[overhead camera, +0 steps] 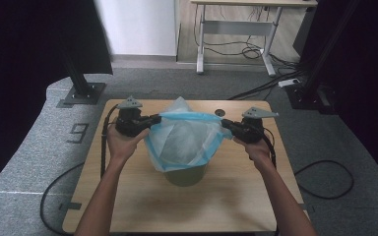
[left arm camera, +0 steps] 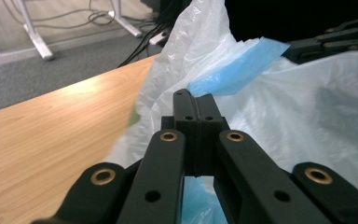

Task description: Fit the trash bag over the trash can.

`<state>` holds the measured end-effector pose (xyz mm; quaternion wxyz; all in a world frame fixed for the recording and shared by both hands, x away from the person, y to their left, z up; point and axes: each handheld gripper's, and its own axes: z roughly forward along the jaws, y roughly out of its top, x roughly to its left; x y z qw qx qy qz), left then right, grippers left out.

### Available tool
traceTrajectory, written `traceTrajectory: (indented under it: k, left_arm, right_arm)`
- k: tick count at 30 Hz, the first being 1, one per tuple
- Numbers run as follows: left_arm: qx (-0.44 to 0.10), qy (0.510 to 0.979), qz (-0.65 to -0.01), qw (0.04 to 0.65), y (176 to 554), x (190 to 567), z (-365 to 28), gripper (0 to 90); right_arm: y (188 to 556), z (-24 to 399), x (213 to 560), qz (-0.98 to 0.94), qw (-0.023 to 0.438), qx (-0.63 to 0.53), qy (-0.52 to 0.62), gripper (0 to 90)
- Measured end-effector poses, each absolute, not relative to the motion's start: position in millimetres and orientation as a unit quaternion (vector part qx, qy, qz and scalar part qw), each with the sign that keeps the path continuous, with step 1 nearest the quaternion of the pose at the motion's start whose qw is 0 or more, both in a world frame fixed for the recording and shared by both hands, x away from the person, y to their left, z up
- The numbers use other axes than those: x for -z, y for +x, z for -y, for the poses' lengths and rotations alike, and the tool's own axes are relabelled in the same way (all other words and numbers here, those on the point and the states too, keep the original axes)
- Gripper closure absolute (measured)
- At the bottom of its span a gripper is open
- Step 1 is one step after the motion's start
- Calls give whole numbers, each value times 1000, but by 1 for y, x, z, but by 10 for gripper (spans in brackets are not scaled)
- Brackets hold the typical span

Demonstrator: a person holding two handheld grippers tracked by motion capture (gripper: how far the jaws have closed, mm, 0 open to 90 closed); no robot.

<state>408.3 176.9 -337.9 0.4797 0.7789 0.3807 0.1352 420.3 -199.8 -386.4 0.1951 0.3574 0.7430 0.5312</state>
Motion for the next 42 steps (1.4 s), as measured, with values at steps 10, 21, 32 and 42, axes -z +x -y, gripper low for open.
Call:
traceTrajectory:
  k: [10,21,32,42]
  left_arm:
    - [-123,769,-409,476,436,355,-191,900]
    - [-103,755,-444,471,456,378,-209,900]
    - [-63,757,-456,463,462,405,-210,900]
    - [-46,760,-455,462,460,416,-205,900]
  right_arm:
    - [459,180,402,-743,201,-513,380,880]
    - [481,163,409,-754,187,-498,386,880]
    - [489,159,426,-770,138,-481,395,880]
    - [490,159,446,-780,100,-465,408,881]
